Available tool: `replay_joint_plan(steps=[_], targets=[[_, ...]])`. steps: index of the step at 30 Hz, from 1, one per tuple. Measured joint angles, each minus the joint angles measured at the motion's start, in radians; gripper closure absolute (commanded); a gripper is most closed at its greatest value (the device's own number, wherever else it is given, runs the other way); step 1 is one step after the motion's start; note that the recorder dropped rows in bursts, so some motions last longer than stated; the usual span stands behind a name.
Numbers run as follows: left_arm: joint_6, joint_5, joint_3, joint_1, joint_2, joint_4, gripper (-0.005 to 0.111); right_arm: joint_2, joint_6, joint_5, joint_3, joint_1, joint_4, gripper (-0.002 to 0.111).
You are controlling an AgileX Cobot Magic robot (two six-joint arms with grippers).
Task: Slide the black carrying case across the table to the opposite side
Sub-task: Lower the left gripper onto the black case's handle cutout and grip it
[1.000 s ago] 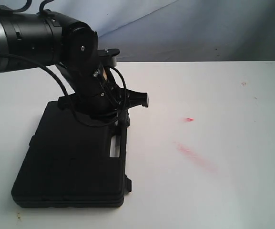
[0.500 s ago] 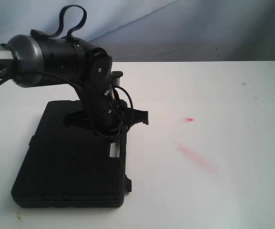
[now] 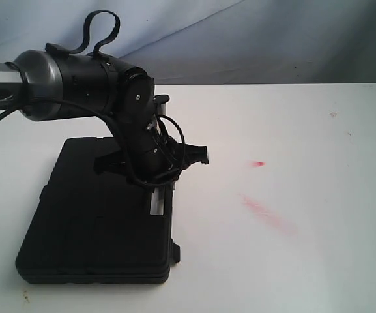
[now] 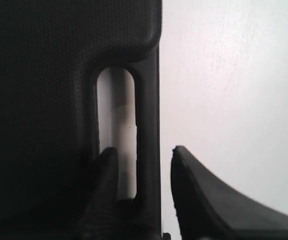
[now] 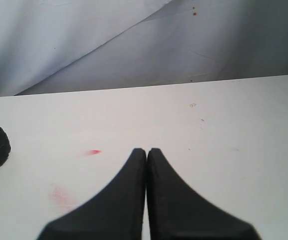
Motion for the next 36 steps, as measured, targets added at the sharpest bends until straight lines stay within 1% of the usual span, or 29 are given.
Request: replay_joint_plan(steps=[11,20,25,36], targets=[[-0.051,-0.043,0.000,0.000,0.001,0.000,0.071,0.000,0.000,0.000,0.000,0.000,0.000,0.108],[-0.075,-0.046,0.000,0.000,0.068,0.028,0.071,0.000,0.000,0.000,0.000,0.000,0.000,0.108],[-0.096,-0.058,-0.001,-0.002,0.086,0.020,0.073,0.000,0.000,0.000,0.000,0.000,0.000,0.108],[-0.100,0.017,-0.103,-0.002,0.145,0.020,0.074,0.000,0.000,0.000,0.000,0.000,0.000,0.108]])
